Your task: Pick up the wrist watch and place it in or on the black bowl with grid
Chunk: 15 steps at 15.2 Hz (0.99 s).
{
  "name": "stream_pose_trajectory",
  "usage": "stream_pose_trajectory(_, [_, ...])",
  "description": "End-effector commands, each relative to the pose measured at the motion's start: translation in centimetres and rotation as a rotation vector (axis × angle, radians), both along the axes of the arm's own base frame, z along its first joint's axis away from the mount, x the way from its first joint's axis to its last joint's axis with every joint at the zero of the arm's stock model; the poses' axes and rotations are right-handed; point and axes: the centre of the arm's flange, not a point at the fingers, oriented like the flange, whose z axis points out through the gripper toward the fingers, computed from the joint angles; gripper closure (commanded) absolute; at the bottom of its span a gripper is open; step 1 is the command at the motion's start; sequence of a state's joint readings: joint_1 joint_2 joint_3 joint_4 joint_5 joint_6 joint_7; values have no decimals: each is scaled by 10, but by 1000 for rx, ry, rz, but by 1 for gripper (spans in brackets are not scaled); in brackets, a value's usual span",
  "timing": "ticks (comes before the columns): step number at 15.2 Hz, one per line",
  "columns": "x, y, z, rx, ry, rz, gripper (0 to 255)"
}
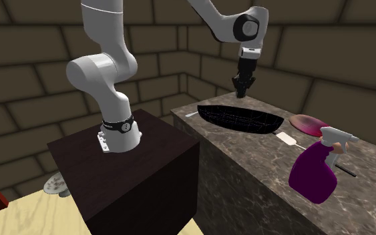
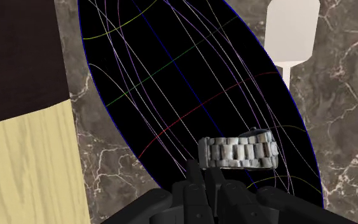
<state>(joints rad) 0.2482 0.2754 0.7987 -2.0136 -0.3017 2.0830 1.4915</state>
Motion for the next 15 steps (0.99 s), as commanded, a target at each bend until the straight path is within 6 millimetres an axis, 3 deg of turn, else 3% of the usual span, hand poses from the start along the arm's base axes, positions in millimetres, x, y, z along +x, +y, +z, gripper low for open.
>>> stream_pose_trajectory(1, [0, 2, -10, 0, 0, -1, 255])
stream_pose_trajectory(10, [0, 2, -61, 0, 0, -1, 255])
stream_pose_trajectory(15, [0, 2, -61, 0, 0, -1, 255])
